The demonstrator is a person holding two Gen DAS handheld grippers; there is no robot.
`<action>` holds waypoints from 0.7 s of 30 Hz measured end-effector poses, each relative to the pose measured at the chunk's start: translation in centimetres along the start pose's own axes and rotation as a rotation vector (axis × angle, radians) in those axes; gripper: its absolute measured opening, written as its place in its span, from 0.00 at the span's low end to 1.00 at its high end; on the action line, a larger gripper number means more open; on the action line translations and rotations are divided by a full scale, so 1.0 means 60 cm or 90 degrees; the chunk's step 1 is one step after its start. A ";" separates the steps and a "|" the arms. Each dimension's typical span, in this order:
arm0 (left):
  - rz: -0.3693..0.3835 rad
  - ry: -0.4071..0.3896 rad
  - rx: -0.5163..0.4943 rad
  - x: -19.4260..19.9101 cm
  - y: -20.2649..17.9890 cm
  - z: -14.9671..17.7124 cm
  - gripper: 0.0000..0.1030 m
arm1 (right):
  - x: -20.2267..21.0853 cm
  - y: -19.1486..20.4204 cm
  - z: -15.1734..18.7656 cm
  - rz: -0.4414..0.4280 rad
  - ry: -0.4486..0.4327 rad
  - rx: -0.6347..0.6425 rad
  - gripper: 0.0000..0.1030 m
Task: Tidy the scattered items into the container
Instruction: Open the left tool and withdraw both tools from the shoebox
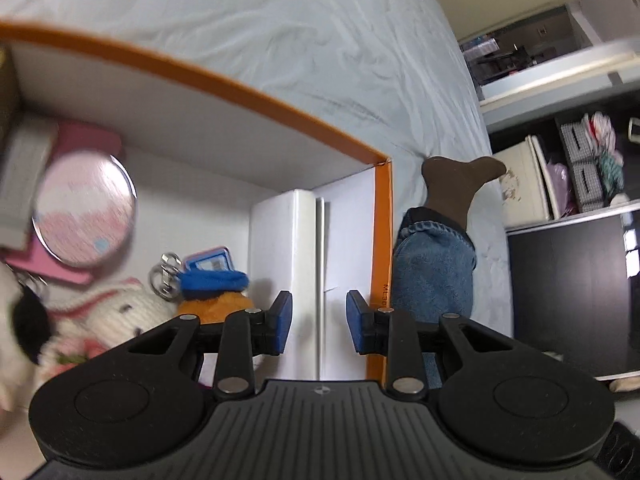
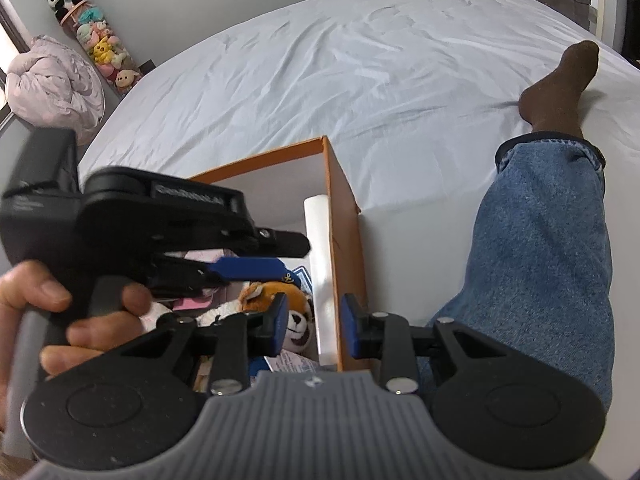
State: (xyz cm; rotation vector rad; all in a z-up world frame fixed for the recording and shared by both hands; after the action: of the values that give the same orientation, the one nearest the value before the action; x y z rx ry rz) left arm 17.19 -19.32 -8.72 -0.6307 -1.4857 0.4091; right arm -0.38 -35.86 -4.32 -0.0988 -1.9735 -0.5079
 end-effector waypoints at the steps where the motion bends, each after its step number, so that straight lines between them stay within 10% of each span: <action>1: -0.018 -0.009 -0.018 0.008 -0.005 0.003 0.33 | -0.001 0.002 0.001 0.005 -0.001 0.004 0.31; 21: -0.177 -0.071 -0.177 0.104 -0.018 0.079 0.33 | 0.015 0.037 0.016 0.040 -0.022 0.025 0.32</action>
State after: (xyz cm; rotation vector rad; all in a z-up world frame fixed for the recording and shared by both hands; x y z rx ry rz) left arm 12.75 -15.67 -3.32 -0.6152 -1.7264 0.0223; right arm -0.93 -33.62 -3.21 -0.1448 -2.0069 -0.4294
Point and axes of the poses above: each gripper's, at about its wrist camera, not at the fingertips, and x roughly against the way its jaws point, y to its left, z to its underside, the point moved 1 cm from there along -x, roughly the way its jaws point, and after that the axes turned 12 degrees about y, right-handed, at the moved point
